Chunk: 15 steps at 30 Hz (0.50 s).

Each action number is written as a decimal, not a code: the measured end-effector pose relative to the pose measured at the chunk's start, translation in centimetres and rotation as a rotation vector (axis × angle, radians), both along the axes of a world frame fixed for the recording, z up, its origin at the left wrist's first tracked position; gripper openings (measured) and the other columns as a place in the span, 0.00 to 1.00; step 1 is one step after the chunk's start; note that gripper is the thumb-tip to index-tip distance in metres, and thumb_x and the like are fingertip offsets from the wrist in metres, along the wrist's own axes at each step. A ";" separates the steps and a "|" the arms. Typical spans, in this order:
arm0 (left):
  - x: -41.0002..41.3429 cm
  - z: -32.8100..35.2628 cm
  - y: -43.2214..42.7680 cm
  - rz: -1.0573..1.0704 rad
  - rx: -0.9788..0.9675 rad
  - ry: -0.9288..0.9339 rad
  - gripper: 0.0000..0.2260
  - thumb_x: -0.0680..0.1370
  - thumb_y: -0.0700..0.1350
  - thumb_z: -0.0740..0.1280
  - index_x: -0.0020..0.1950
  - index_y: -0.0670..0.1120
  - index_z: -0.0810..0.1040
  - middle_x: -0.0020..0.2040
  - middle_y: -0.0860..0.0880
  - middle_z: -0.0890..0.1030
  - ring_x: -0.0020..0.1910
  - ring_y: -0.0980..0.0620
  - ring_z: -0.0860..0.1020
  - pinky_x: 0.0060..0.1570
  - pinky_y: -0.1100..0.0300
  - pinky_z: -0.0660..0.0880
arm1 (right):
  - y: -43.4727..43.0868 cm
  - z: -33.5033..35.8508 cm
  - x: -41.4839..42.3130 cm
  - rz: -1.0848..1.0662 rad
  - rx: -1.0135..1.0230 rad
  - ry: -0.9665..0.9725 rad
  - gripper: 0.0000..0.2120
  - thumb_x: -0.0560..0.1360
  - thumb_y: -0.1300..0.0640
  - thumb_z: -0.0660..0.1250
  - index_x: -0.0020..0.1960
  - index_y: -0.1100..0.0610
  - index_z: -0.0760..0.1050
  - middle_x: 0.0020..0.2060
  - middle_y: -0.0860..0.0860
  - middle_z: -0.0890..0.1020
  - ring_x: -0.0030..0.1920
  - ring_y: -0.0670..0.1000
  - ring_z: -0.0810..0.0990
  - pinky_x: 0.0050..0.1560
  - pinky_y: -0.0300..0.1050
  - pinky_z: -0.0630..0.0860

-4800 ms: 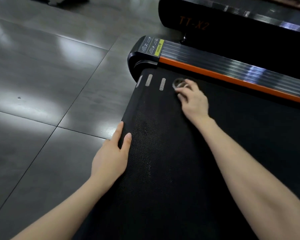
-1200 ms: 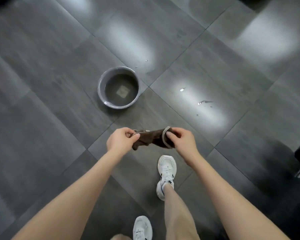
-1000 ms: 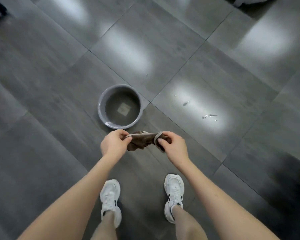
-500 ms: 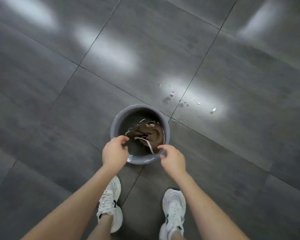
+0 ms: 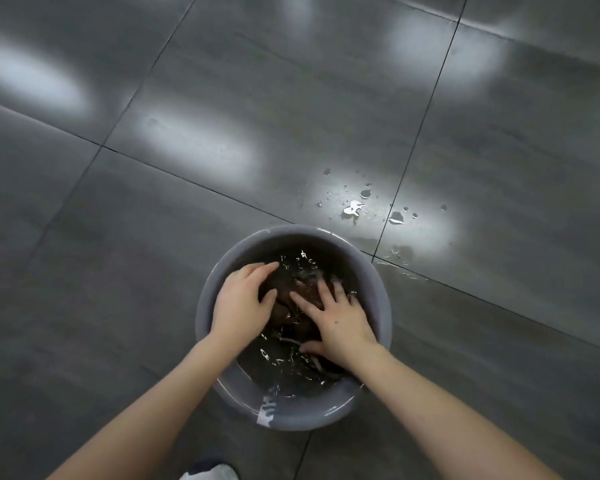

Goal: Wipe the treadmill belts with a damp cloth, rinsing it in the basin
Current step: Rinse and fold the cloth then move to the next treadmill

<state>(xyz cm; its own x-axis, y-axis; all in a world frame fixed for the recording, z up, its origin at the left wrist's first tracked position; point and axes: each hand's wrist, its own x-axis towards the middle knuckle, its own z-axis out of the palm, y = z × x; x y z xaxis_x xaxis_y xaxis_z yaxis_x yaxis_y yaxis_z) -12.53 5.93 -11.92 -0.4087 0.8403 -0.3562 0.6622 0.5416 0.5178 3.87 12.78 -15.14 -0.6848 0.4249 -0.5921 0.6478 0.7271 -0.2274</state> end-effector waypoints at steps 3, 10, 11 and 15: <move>-1.1 -1.1 1.5 -0.069 0.017 -0.004 0.21 0.77 0.43 0.66 0.70 0.51 0.71 0.66 0.51 0.74 0.65 0.52 0.72 0.64 0.59 0.66 | 0.4 -1.0 -1.1 0.060 0.021 -0.024 0.38 0.73 0.42 0.65 0.76 0.41 0.47 0.76 0.59 0.47 0.74 0.64 0.49 0.69 0.60 0.56; -1.5 -1.5 2.7 -0.050 -0.005 -0.107 0.16 0.79 0.46 0.64 0.67 0.53 0.74 0.63 0.53 0.78 0.62 0.54 0.75 0.59 0.64 0.67 | 2.3 -0.6 -1.5 0.004 0.016 0.229 0.26 0.76 0.62 0.59 0.72 0.45 0.65 0.61 0.56 0.72 0.59 0.59 0.73 0.56 0.50 0.70; -1.3 -1.4 2.5 -0.030 -0.014 -0.131 0.16 0.79 0.47 0.64 0.67 0.53 0.74 0.63 0.53 0.78 0.62 0.54 0.75 0.59 0.64 0.67 | 2.4 -0.2 -1.4 -0.103 -0.048 0.309 0.26 0.74 0.63 0.62 0.69 0.47 0.69 0.59 0.54 0.75 0.59 0.57 0.74 0.58 0.48 0.70; 0.3 -1.0 1.2 0.203 -0.072 -0.442 0.16 0.80 0.57 0.60 0.64 0.54 0.76 0.59 0.51 0.80 0.55 0.54 0.77 0.60 0.61 0.70 | 1.8 2.3 -1.0 -0.527 -0.352 0.682 0.20 0.68 0.65 0.71 0.58 0.53 0.79 0.54 0.49 0.82 0.57 0.48 0.78 0.62 0.43 0.72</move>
